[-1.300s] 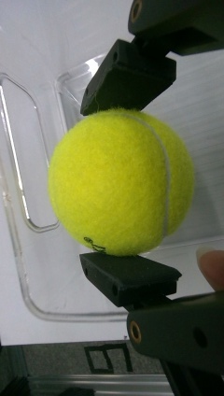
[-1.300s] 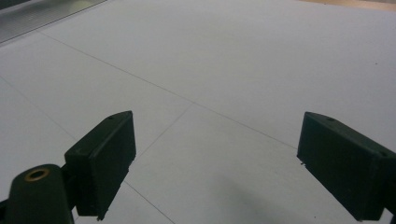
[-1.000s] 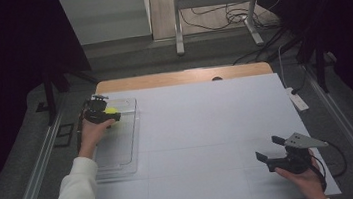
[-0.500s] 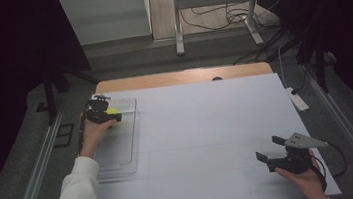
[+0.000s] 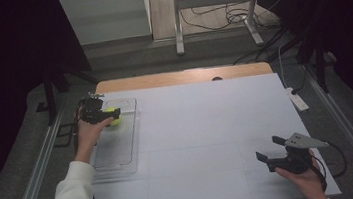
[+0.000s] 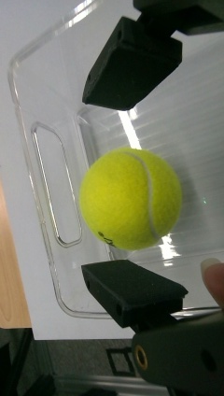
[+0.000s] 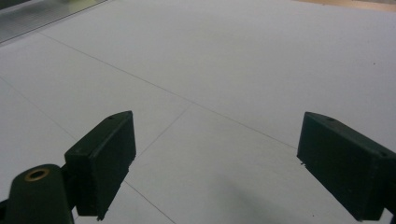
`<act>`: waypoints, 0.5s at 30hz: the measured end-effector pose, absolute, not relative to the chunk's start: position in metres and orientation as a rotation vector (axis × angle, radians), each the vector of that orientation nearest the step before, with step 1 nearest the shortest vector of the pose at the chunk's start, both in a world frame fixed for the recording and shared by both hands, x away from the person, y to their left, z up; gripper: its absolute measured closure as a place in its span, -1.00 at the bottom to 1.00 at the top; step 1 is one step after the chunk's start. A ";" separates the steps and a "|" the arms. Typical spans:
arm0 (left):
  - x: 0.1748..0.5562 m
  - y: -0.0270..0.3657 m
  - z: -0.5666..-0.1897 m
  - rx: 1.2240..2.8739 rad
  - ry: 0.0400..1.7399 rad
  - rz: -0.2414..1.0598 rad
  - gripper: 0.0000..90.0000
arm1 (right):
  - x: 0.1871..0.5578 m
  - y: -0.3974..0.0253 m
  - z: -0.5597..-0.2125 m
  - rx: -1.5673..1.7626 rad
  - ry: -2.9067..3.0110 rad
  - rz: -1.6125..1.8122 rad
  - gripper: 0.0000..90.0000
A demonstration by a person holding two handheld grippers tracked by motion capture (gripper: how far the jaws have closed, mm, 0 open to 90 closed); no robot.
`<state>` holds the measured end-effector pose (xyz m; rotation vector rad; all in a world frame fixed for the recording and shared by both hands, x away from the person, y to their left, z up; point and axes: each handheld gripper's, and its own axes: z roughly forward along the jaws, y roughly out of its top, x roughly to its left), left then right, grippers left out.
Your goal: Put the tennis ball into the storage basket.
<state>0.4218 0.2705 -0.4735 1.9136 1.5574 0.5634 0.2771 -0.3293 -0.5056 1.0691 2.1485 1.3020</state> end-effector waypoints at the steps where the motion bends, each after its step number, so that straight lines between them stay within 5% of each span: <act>1: 0.419 0.272 -0.473 1.899 1.550 0.557 -0.60 | 0.277 -0.329 -0.506 1.069 2.149 1.301 -0.73; 15: 0.373 0.269 -0.460 1.804 1.375 0.514 -0.60 | 0.277 -0.328 -0.506 1.070 2.154 1.296 -0.73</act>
